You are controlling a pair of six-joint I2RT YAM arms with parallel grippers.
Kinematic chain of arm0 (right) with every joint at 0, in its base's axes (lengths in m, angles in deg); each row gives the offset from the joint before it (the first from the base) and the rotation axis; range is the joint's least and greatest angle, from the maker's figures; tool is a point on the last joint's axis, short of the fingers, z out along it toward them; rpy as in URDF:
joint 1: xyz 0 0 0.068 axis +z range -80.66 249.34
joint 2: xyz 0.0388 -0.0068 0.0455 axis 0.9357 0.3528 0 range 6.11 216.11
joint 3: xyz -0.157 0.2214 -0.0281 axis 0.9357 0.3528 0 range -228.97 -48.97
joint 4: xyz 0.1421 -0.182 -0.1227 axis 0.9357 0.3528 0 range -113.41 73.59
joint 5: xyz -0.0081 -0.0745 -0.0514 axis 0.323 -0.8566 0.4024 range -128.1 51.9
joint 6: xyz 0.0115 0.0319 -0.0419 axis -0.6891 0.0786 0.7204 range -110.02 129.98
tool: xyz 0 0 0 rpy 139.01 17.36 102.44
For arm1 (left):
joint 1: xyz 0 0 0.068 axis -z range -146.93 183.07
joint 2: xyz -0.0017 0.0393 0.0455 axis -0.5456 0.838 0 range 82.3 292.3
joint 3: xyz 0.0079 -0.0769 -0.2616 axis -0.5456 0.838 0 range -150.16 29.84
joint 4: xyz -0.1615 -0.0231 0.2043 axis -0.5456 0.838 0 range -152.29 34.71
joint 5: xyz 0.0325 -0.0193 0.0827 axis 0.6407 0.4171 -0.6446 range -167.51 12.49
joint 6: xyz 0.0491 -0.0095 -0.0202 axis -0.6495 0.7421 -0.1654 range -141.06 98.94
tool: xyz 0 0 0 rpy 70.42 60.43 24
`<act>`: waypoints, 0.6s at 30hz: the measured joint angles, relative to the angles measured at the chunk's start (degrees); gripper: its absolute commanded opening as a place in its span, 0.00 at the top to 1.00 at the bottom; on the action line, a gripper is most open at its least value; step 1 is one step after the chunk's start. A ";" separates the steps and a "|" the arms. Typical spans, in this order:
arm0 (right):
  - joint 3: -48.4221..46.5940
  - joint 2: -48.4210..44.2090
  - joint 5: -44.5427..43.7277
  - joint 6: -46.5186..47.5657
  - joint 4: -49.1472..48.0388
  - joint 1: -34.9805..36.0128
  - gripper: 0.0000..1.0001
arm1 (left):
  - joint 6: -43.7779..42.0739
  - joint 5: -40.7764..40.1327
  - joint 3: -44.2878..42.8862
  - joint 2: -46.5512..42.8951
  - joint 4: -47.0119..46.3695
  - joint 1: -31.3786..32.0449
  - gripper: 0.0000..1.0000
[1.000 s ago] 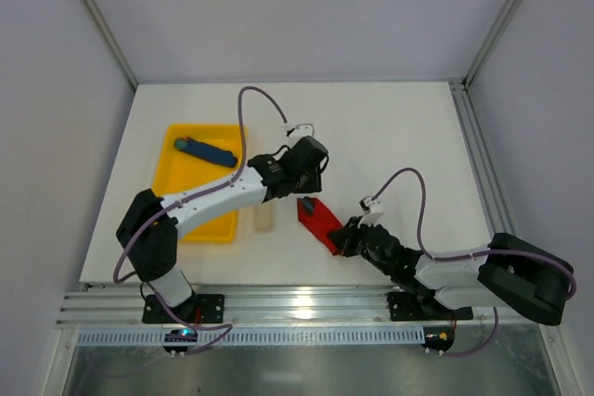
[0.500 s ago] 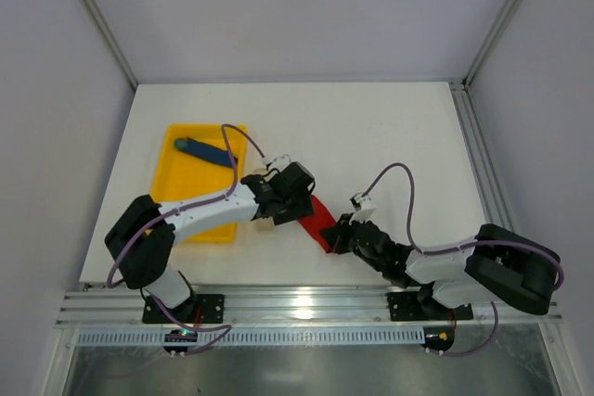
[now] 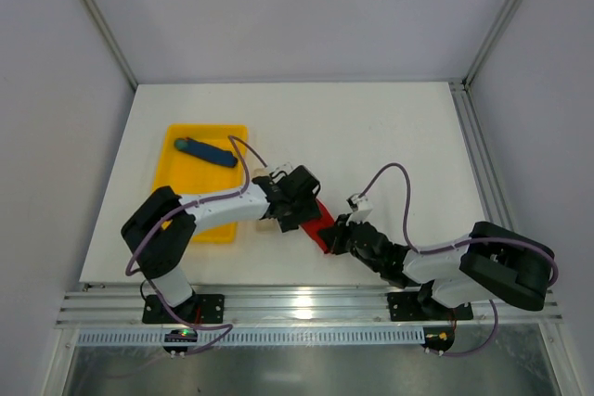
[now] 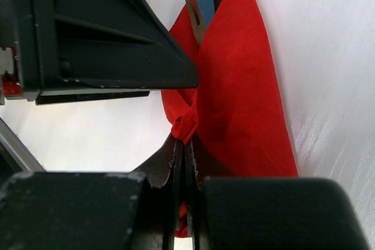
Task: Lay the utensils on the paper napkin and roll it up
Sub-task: Roll the napkin at the center of the board.
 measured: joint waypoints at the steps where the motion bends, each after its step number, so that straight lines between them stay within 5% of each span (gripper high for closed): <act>1: -0.02 0.00 -0.04 0.11 -0.07 0.09 0.96 | 0.17 0.24 -0.26 0.57 0.11 0.00 0.33; 18: -4.11 4.15 -1.57 1.03 -0.48 0.79 0.96 | -4.61 -8.00 -2.89 -5.09 6.73 -0.55 0.41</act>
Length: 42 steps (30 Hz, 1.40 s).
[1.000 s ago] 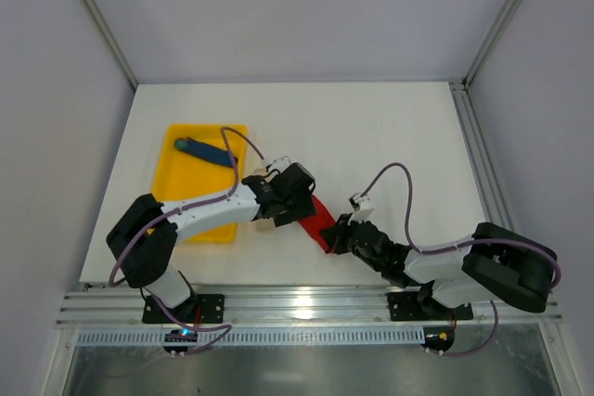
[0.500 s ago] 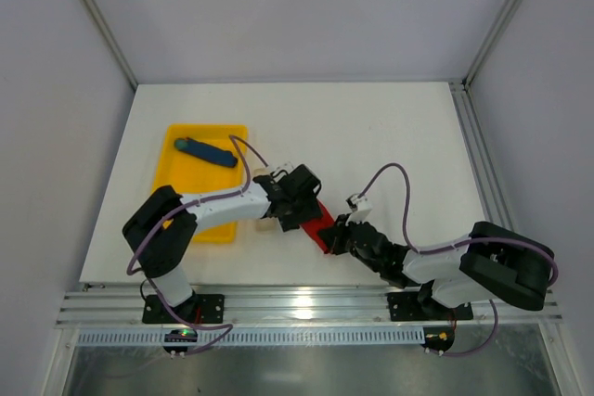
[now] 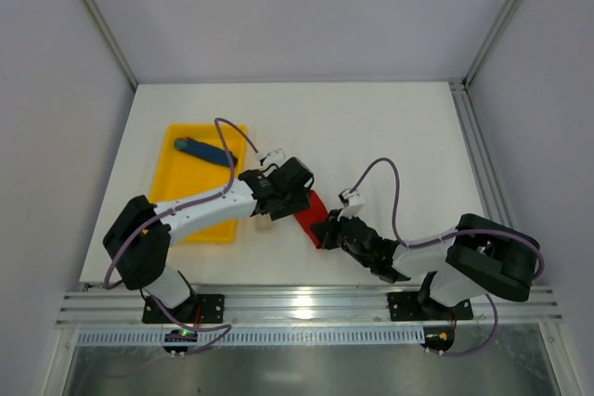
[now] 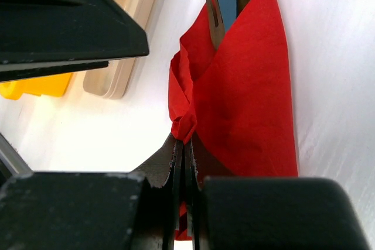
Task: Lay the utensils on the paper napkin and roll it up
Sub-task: Roll the napkin at the center of the board.
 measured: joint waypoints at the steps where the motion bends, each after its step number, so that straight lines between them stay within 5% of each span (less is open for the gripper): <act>1: -0.59 0.70 -0.26 -0.02 0.02 0.00 0.96 | -0.85 -0.57 0.00 -0.39 0.39 -0.13 0.41; 15: -10.01 10.19 -2.67 0.02 0.50 0.59 0.92 | -4.46 10.21 11.04 -6.12 -9.22 -11.37 0.36; 24: -11.39 11.76 -3.17 0.11 0.55 1.22 0.92 | -4.24 15.89 9.11 -2.58 -11.91 -11.02 0.35; 34: -11.43 11.78 -3.26 0.55 0.61 1.36 0.91 | -3.69 18.86 6.21 2.21 -11.63 -11.02 0.47; 42: -12.31 11.85 -2.71 1.75 0.94 1.51 0.80 | -3.87 19.08 5.44 3.04 -10.40 -11.02 0.62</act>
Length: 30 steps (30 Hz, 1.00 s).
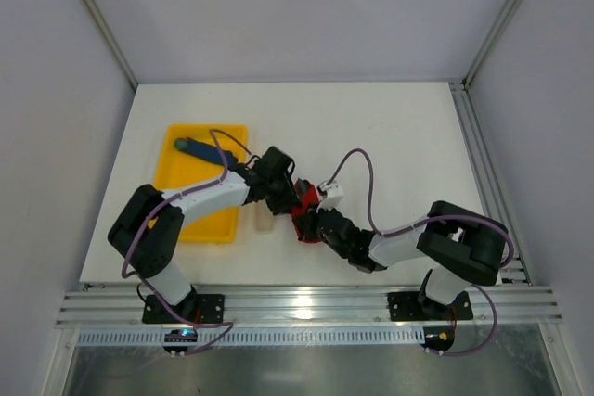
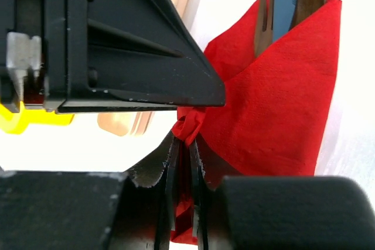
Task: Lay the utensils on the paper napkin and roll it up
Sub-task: Roll the napkin at the center of the board.
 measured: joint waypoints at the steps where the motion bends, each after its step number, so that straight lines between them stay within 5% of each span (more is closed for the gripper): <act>1: -0.13 -0.02 0.20 0.11 0.02 0.00 0.79 | -0.09 -0.02 -0.31 0.17 0.20 0.00 0.63; 16: -0.17 -7.28 2.19 3.52 6.43 0.00 0.65 | -0.46 -1.18 -0.81 1.29 1.46 0.00 0.66; 22: 0.94 -10.40 2.69 4.20 8.46 0.00 0.66 | -0.57 -1.57 -0.81 1.44 1.79 0.00 0.69; 30: 2.75 -15.80 2.05 5.27 11.78 -0.22 0.80 | -0.76 -1.84 -0.85 1.44 2.47 0.00 0.76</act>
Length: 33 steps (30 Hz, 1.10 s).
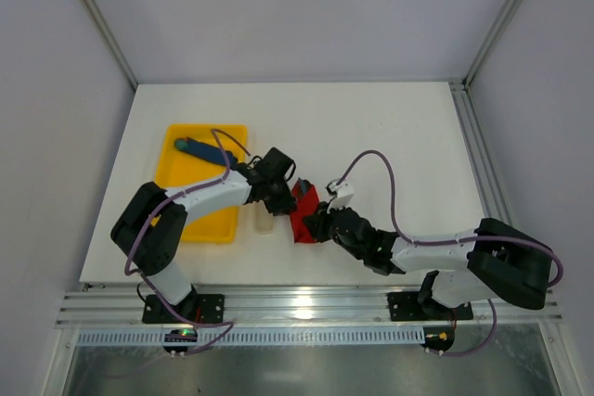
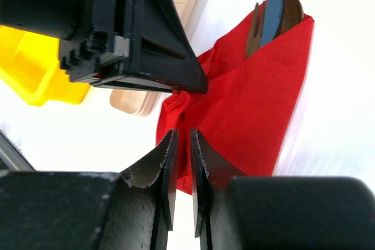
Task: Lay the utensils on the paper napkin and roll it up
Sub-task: Roll the napkin at the center of the board.
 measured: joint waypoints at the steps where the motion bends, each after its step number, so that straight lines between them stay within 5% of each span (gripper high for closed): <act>1: -0.02 -0.07 -0.02 0.13 0.22 -0.26 0.82 | -0.04 -0.04 -0.07 0.00 0.17 0.00 0.77; 8: -3.21 5.16 2.60 0.76 4.22 -4.55 0.92 | -0.20 -0.35 -0.72 0.00 0.42 0.00 0.83; 14: -7.61 11.82 6.29 1.44 5.38 -6.56 0.96 | -0.98 -0.37 -0.94 0.00 0.76 0.00 1.00; 33: -9.79 19.21 9.11 -2.54 1.73 -6.75 0.96 | -0.83 -2.93 -1.29 -0.02 -1.70 3.72 1.00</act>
